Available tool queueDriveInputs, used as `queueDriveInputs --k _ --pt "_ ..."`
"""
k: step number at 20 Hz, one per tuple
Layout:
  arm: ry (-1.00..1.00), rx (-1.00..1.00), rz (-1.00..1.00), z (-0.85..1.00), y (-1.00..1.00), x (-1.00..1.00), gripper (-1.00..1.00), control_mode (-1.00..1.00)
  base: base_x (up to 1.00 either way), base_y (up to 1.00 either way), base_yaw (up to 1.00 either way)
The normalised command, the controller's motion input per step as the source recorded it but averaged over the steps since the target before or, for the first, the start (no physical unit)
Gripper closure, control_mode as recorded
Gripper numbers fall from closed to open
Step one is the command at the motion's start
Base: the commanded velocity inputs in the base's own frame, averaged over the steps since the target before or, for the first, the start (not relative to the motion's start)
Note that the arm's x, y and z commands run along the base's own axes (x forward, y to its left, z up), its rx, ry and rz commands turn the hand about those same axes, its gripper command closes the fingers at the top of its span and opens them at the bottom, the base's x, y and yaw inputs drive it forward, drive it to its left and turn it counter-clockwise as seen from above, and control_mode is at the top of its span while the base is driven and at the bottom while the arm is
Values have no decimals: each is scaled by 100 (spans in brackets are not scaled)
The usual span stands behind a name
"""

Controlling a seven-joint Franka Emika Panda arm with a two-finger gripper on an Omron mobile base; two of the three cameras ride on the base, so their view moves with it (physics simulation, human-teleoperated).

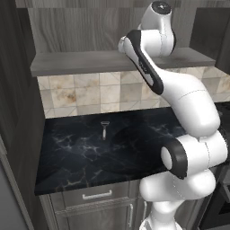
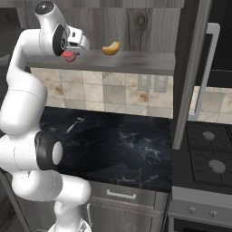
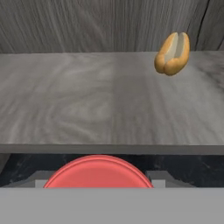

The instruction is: Pick the jam and cereal from the counter and place them in the cabinets closest to them.

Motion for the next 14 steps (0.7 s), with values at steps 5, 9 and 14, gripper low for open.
queueDriveInputs --k 5,9,14 --pt "0 1 0 -8 1 26 100 -100 0 0 0" --pt "0 1 0 -4 2 36 100 -100 0 0 0" --pt "0 1 0 -5 4 42 100 -100 0 0 0"
